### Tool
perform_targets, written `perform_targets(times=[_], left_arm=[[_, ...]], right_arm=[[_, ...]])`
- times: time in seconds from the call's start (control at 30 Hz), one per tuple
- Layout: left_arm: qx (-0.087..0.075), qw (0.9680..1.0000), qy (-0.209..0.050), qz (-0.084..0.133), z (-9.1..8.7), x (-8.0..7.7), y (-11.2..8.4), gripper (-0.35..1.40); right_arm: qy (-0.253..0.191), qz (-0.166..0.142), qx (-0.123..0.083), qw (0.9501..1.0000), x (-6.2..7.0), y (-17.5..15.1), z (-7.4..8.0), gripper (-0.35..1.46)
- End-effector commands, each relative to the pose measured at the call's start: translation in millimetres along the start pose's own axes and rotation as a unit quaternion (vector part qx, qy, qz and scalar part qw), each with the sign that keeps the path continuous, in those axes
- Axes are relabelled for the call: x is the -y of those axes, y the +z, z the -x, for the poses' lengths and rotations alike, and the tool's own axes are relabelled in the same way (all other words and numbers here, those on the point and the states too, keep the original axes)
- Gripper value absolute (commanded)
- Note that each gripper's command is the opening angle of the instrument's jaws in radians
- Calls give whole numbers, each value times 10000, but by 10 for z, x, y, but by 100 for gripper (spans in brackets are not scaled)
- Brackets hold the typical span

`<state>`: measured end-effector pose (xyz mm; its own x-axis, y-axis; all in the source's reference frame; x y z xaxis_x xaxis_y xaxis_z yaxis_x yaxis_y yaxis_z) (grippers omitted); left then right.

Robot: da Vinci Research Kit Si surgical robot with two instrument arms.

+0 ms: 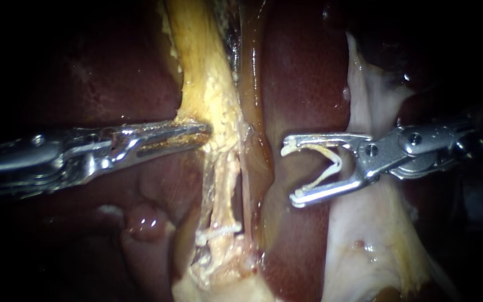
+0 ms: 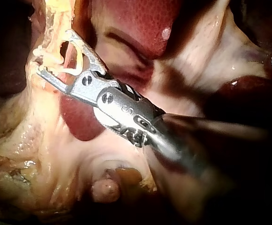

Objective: Clipping second clip left tube

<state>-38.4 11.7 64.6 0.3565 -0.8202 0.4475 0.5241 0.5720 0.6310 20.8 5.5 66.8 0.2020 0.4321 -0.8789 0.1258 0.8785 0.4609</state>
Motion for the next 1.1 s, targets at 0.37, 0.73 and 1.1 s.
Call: perform_targets(times=[0.37,0.73,1.1], left_arm=[[101,9999,-62,-9,33,16,-59,-35],[231,9997,0,-39,46,41,-85,-35],[232,9997,-2,-37,47,43,-85,-35]], right_arm=[[671,-479,392,9958,20,79,73,58],[804,-565,559,9936,9,118,111,58],[901,-939,457,9904,10,156,111,58]])
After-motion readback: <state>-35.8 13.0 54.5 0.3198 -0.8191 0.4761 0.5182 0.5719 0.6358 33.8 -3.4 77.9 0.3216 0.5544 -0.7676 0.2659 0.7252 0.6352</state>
